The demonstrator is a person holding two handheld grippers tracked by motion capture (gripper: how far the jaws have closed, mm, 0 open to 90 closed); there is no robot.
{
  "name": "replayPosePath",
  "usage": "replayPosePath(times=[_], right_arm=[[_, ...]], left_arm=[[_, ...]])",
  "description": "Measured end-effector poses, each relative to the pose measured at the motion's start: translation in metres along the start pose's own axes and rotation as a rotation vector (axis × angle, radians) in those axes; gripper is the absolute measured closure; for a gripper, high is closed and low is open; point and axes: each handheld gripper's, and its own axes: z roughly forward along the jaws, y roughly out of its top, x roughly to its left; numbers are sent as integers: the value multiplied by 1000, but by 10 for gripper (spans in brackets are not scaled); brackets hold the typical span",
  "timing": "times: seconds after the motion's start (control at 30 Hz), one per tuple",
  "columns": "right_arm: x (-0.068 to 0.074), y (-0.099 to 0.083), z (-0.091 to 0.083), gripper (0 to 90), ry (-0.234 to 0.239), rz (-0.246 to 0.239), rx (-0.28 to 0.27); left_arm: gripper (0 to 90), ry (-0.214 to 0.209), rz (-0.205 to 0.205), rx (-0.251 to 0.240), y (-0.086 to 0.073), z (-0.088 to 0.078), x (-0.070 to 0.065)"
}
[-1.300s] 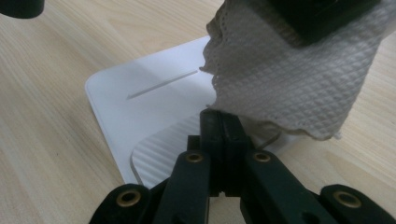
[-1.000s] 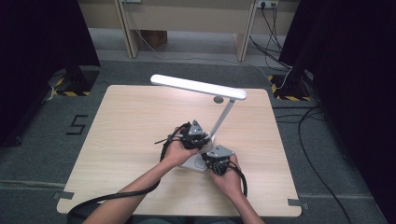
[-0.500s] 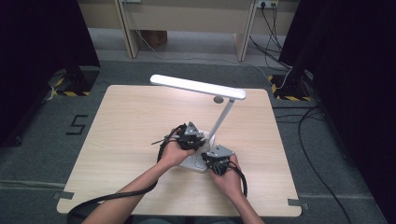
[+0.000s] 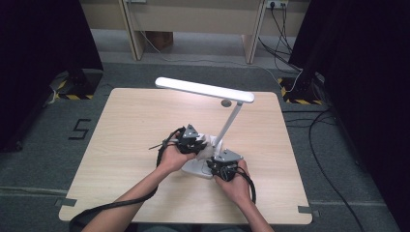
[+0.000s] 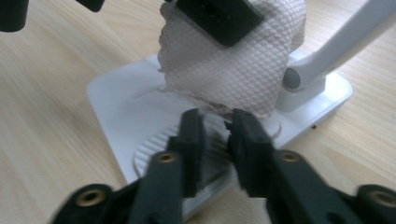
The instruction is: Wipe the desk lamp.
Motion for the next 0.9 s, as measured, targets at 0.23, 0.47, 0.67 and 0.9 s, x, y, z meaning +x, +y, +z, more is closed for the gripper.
replayPosePath(times=[0.23,0.47,0.67,0.9], right_arm=[[3,12,-17,563,-37,-1,-61],[0,23,-31,475,-23,5,-108],[5,24,-25,446,40,-39,-81],[6,24,-23,451,47,-82,-64]], left_arm=[[794,-21,16,-40,1,-27,-3],[793,-55,53,-24,-1,-38,-9],[792,-106,65,-25,-2,-41,-17],[791,-128,92,-44,4,-48,-22]])
